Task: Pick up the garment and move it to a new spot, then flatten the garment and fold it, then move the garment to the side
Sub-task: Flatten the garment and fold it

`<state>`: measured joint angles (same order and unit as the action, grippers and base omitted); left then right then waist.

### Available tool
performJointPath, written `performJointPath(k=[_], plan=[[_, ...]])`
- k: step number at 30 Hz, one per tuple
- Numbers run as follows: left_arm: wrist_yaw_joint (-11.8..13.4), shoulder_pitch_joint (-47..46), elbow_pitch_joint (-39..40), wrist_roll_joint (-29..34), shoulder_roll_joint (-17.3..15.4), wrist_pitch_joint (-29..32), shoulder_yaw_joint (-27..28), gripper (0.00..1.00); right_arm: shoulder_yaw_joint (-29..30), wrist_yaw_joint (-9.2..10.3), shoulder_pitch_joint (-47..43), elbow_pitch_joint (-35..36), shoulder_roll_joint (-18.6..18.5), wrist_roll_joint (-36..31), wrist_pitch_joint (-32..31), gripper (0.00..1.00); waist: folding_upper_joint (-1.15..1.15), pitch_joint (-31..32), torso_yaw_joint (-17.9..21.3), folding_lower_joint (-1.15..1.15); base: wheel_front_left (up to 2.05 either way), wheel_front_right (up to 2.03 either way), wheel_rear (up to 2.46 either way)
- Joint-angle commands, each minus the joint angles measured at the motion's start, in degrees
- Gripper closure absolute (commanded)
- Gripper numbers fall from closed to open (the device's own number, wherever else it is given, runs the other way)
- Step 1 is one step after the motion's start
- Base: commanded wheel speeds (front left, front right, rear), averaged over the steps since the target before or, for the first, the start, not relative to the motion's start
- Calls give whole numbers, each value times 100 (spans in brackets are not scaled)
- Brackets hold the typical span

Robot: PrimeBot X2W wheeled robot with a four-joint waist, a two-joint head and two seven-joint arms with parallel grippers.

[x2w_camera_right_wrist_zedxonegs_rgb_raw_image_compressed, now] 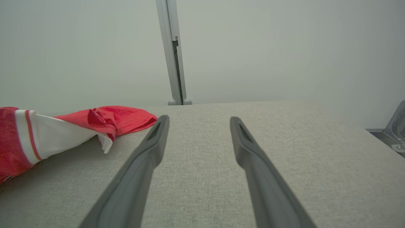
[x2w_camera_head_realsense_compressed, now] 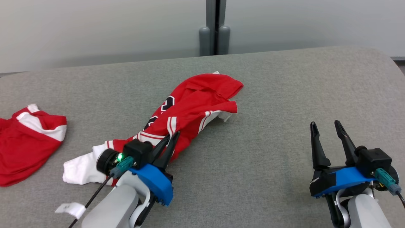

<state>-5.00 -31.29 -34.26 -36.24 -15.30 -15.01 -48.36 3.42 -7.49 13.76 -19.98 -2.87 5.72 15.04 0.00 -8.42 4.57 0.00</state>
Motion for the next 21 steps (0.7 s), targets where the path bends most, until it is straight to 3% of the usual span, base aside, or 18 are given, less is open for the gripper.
performJointPath(k=[1,11,21], plan=[[80,257,169,53,-105,-21,118,100,30,-1,-62,-17,-5,-2,22,0,0,24,-94,0,0,0,0],[620,1663,1453,113,-720,-20,844,100,50,-1,-214,-144,-5,-39,22,0,0,356,-728,0,0,0,0],[1062,2664,1687,-154,-1220,-20,1808,100,50,-1,-265,-250,-5,-41,22,0,0,541,-945,0,0,0,0]])
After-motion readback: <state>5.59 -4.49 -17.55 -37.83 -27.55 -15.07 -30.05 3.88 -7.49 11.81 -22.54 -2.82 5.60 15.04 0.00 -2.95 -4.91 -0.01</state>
